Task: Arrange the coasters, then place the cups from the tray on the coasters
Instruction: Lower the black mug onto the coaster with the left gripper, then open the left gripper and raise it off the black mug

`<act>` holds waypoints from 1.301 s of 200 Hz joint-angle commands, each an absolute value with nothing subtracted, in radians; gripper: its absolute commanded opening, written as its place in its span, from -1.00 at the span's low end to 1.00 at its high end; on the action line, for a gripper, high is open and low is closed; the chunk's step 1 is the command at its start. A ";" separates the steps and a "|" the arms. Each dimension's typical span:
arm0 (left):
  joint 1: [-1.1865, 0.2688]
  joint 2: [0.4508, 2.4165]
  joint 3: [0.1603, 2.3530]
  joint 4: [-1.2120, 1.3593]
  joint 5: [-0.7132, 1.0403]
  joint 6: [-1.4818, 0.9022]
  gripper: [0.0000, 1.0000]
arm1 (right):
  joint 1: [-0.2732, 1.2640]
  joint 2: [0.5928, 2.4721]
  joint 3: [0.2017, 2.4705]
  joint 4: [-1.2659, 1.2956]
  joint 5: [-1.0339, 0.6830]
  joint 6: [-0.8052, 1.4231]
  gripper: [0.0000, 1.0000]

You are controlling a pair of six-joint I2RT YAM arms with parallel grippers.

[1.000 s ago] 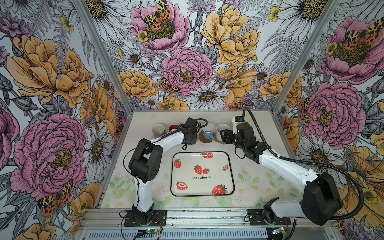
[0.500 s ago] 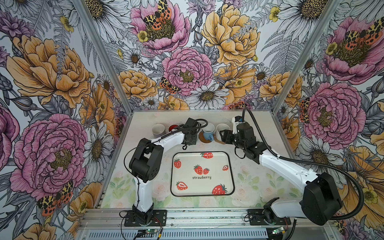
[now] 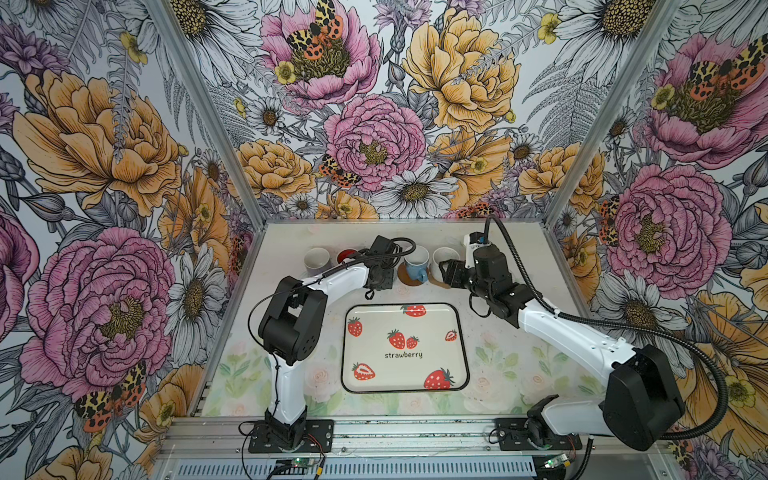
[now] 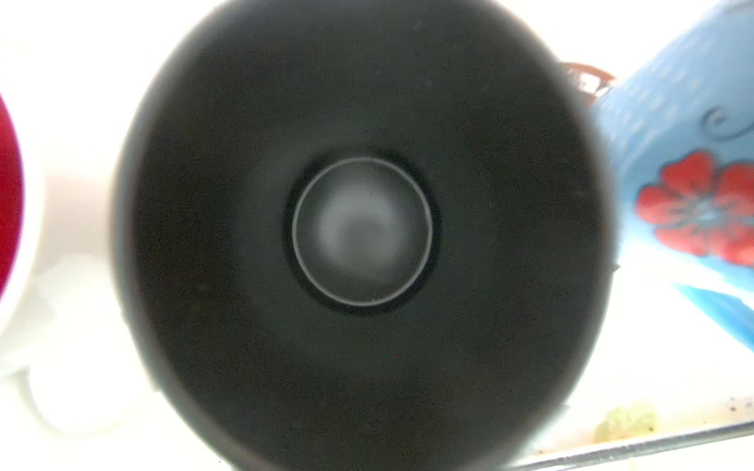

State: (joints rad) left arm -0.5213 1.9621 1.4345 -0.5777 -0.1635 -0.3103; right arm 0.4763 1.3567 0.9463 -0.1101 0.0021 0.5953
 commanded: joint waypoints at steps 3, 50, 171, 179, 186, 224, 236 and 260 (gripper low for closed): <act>-0.527 1.963 1.469 -0.514 -0.164 -0.323 -0.46 | 0.471 1.355 0.967 -0.086 -0.005 0.606 0.20; -0.530 1.961 1.467 -0.514 -0.155 -0.323 -0.26 | 0.471 1.354 0.967 -0.086 -0.003 0.606 0.20; -0.555 1.860 1.417 -0.514 -0.190 -0.328 0.22 | 0.469 1.345 0.969 -0.085 -0.015 0.609 0.20; -0.558 1.847 1.411 -0.514 -0.195 -0.329 0.24 | 0.469 1.343 0.968 -0.085 -0.016 0.609 0.20; -0.562 1.835 1.405 -0.514 -0.202 -0.329 0.26 | 0.469 1.340 0.966 -0.086 -0.018 0.611 0.20; -0.578 1.742 1.366 -0.513 -0.237 -0.329 0.31 | 0.469 1.324 0.954 -0.086 -0.016 0.611 0.20; -0.586 1.710 1.351 -0.512 -0.248 -0.328 0.35 | 0.469 1.318 0.950 -0.086 -0.015 0.609 0.22; -0.594 1.628 1.310 -0.512 -0.270 -0.328 0.42 | 0.469 1.297 0.938 -0.087 -0.013 0.603 0.27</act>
